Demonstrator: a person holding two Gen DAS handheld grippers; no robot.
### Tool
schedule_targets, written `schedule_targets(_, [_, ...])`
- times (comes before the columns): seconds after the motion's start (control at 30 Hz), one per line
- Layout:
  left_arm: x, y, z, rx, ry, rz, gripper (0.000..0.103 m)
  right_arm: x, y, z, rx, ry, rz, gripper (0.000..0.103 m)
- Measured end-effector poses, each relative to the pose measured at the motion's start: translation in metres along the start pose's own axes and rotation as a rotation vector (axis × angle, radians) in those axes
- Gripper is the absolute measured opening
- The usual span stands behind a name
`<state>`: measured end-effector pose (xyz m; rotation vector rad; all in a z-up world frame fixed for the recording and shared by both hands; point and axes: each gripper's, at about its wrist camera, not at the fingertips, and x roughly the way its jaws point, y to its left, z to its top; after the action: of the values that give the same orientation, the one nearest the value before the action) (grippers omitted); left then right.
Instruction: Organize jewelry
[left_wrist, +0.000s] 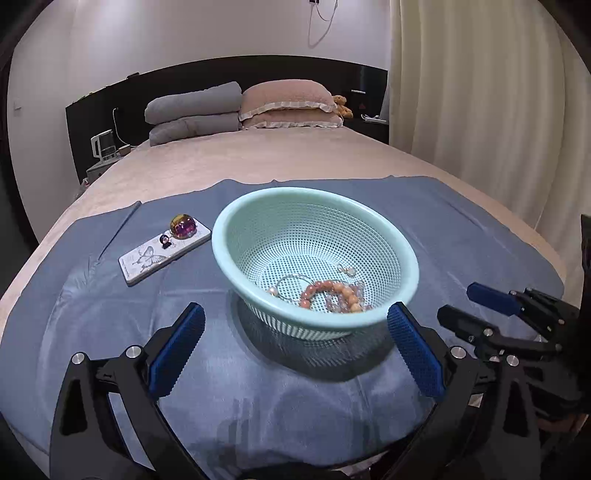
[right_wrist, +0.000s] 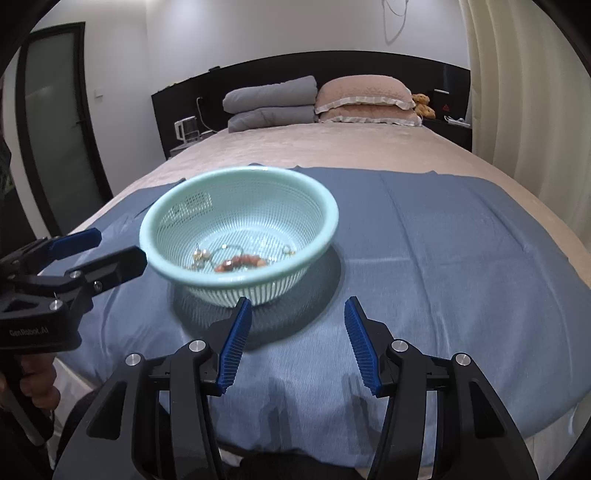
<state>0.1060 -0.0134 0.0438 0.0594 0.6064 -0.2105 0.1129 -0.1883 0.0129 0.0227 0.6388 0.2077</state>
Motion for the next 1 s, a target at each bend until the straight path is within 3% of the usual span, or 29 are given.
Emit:
schedule_targets(0.17, [-0.012,-0.008,-0.024,0.009,-0.018,0.018,0.097,-0.013,0.003,-0.029,0.006,-0.02,-0.013,0.049])
schedule_targets(0.37, [-0.011,-0.009,-0.041,0.029,-0.013,0.05,0.097,-0.025,0.004,-0.036,0.026,-0.069,-0.032,0.049])
schedule_targets(0.7, [-0.019,-0.01,-0.048,0.024,-0.059,0.042,0.097,-0.022,0.011,-0.044,0.005,-0.057,-0.026,0.049])
schedule_targets(1.0, [-0.017,-0.017,-0.05,0.05,-0.045,0.051,0.097,-0.022,0.011,-0.048,0.006,-0.053,-0.014,0.054])
